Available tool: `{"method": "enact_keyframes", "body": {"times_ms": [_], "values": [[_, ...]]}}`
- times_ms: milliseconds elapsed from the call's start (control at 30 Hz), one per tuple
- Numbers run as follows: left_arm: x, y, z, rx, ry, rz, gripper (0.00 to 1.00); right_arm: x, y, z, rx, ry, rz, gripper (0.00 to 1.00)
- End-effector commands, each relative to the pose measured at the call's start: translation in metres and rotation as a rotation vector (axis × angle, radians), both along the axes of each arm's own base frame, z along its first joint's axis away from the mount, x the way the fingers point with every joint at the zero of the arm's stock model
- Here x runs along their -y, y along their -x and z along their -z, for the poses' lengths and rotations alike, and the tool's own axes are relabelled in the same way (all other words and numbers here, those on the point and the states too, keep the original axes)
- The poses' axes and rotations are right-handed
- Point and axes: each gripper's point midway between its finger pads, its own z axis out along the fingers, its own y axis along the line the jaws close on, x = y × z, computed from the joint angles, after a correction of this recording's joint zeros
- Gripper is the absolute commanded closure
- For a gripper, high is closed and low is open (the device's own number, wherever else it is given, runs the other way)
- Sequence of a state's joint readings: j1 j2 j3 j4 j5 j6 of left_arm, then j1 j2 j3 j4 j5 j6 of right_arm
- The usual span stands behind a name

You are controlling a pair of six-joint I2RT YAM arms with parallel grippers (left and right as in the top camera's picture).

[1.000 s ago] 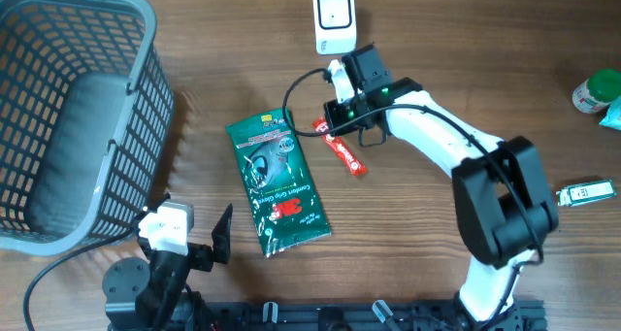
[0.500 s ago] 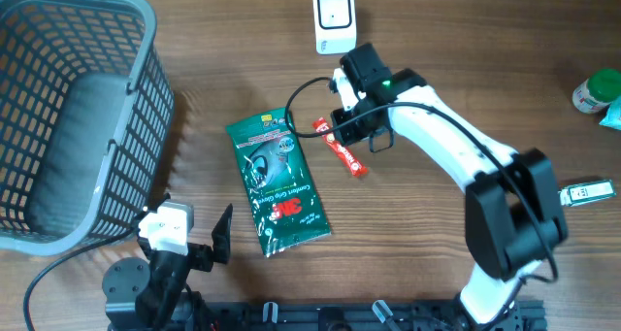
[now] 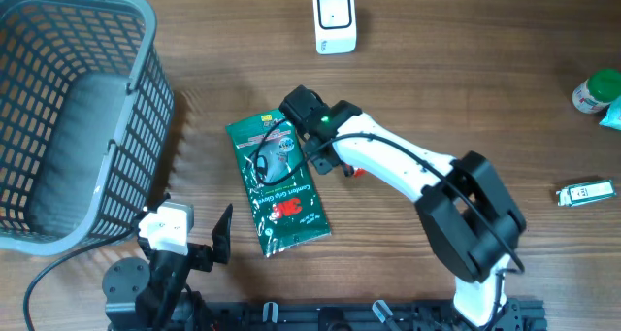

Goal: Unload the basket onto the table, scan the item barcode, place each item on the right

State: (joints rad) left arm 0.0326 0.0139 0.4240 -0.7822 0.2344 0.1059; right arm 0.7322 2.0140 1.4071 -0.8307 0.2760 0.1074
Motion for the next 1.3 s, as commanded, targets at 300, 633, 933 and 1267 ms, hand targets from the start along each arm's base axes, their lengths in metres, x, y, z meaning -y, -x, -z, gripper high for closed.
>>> {"method": "enact_keyframes", "body": {"times_ms": [300, 633, 933, 1267], "values": [[0.003, 0.0, 0.001, 0.001, 0.013, 0.012, 0.0, 0.052, 0.052, 0.093, -0.25, 0.167, -0.062, 0.72], [0.003, 0.0, 0.001, 0.001, 0.013, 0.012, 0.0, 0.007, 0.069, 0.06, -0.429, -0.075, -0.09, 0.95], [0.003, 0.0, 0.001, 0.001, 0.013, 0.012, 0.0, -0.047, 0.037, -0.116, -0.573, -1.181, -0.205, 0.95], [0.003, 0.0, 0.001, 0.001, 0.013, 0.012, 0.0, -0.034, 0.024, -0.166, -0.342, -1.686, -0.597, 0.95]]}}
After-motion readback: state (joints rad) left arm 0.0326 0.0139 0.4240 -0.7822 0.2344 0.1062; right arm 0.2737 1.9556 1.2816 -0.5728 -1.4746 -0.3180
